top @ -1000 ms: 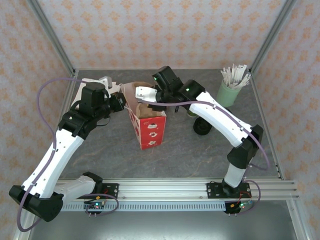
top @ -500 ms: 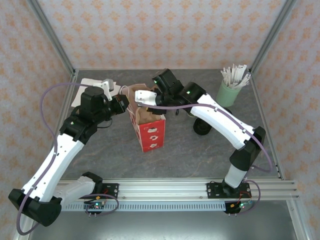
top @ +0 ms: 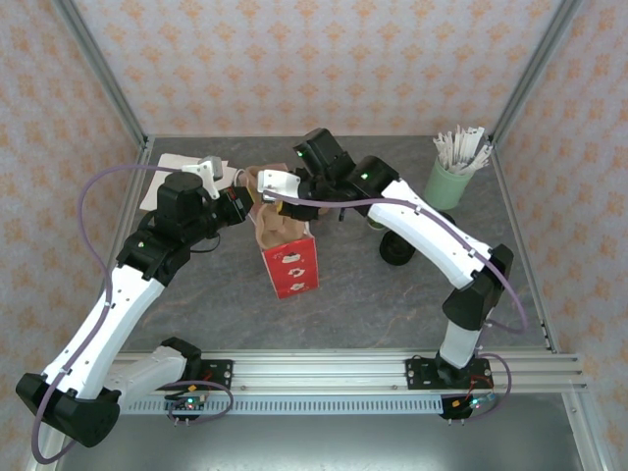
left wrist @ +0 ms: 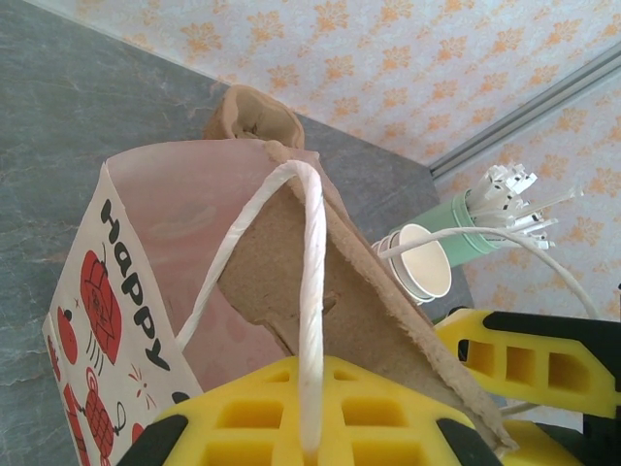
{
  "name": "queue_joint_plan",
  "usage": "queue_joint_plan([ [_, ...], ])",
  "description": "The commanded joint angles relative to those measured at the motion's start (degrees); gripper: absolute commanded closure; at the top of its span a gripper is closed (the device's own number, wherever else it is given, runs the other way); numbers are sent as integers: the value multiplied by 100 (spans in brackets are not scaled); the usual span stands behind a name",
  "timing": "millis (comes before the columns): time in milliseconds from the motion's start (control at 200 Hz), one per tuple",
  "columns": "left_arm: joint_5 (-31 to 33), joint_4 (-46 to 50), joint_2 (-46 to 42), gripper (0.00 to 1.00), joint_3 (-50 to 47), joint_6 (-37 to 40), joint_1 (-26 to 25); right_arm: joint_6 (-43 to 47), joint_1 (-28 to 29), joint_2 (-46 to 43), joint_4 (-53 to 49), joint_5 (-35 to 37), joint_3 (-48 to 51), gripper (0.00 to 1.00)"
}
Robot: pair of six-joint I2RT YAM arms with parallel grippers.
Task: Pack the takeout coffee
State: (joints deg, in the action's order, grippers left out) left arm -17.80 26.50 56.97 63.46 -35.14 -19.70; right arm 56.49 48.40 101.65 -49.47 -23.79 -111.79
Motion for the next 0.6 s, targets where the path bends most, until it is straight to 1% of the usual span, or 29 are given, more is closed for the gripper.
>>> queue_joint_plan([
  [0,46,-26,-117,96,-53,-20,52,-171,48,113,-80,-371,-230,82],
  [125,160,71,-185,97,-44,32,52,-203,47,261,-252,-264,-229,82],
  [410,315,363,-275,97,17,140,49,-30,51,288,-390,636,-124,82],
  [596,286,376,-291,97,-20,156,47,245,55,384,-894,1068,-271,82],
])
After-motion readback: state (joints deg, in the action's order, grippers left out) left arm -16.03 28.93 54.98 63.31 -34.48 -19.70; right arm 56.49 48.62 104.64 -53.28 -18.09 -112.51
